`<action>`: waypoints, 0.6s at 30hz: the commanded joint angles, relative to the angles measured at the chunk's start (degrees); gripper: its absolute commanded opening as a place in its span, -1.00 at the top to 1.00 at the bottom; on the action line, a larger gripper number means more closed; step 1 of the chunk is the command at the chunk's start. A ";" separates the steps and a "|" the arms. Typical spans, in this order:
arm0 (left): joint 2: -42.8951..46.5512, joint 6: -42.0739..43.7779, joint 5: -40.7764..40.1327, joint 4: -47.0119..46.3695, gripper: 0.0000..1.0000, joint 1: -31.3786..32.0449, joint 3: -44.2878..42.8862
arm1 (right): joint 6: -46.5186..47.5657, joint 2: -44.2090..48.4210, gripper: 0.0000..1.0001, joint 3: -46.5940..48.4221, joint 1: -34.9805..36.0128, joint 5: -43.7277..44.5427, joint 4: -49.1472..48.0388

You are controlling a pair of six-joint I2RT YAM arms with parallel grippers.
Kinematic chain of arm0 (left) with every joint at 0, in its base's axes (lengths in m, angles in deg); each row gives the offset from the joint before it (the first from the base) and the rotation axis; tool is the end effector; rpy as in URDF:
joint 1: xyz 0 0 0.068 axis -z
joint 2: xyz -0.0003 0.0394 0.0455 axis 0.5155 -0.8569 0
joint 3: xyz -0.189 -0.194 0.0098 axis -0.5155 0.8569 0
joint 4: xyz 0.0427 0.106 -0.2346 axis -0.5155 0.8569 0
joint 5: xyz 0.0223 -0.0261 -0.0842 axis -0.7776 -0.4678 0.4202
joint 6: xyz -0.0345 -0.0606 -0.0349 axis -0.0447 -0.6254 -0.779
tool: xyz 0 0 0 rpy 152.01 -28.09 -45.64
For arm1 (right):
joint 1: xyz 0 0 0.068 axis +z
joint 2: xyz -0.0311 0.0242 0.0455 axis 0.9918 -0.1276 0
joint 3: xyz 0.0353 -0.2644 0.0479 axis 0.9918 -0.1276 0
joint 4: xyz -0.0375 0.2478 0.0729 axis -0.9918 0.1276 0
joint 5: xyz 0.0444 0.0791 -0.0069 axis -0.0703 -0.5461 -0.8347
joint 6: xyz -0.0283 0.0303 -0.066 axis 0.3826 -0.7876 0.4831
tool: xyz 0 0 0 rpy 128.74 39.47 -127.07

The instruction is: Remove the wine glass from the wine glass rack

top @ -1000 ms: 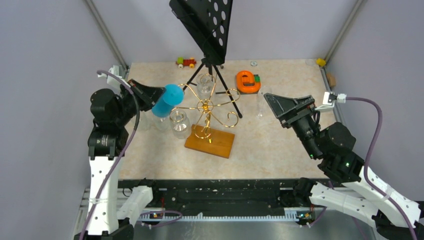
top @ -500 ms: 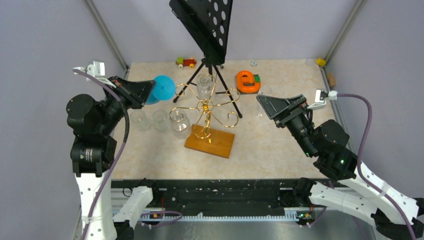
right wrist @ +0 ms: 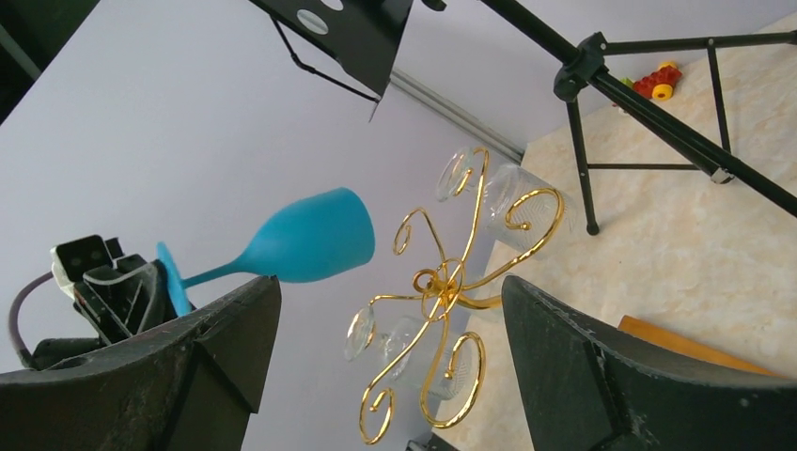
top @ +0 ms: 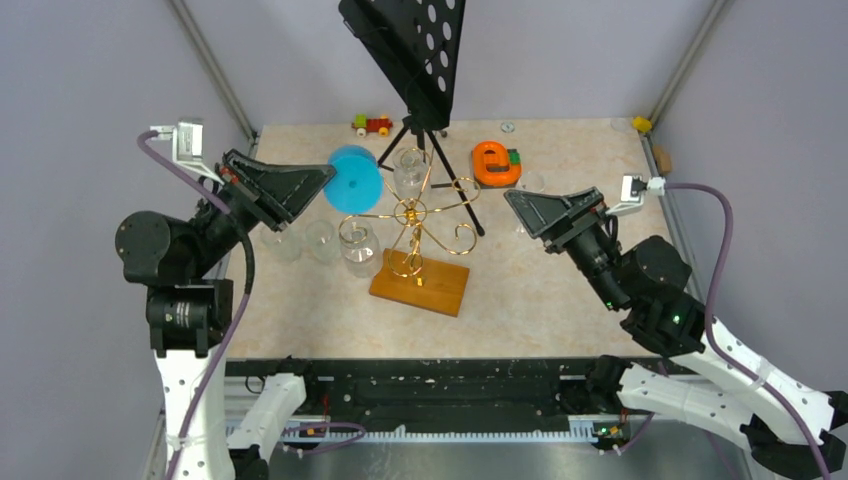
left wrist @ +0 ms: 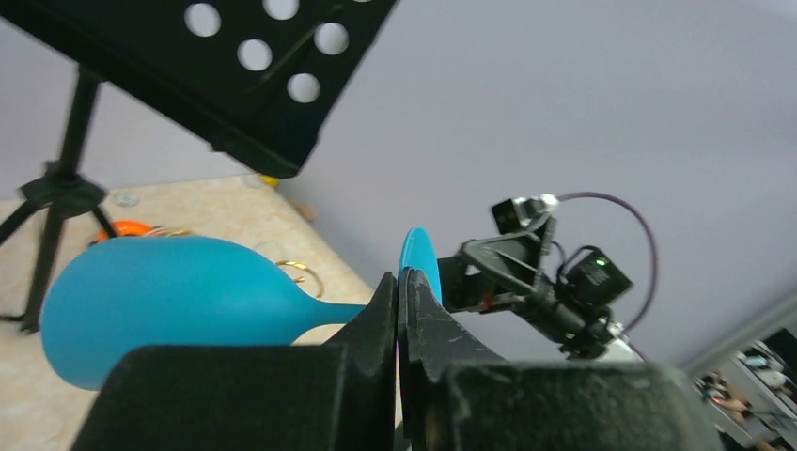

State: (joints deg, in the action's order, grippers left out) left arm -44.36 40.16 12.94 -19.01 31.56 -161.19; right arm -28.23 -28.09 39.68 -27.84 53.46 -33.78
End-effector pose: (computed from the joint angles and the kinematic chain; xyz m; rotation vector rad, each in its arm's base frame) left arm 0.1214 -0.0471 0.5347 0.1481 1.4004 -1.1855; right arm 0.1196 0.1214 0.4248 0.3853 1.4575 1.2754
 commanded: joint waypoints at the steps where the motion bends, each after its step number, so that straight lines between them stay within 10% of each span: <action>1: 0.67 -16.55 7.86 -22.68 1.00 -0.18 4.11 | 3.30 -1.28 -0.80 1.45 -0.51 -2.93 -4.94; 11: 1.27 -41.27 7.83 -43.62 1.00 -0.02 8.86 | 10.66 -7.79 -0.98 2.83 -0.50 -13.81 -15.59; 18: -0.86 -54.88 2.08 -56.51 1.00 0.81 11.68 | -0.47 -16.90 -0.97 2.13 -0.51 -22.57 -33.96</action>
State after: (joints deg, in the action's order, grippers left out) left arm -44.23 -5.04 18.92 -64.93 31.85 -149.78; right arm -23.11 -41.38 39.86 -27.84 37.92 -52.75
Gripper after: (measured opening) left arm 0.010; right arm 0.985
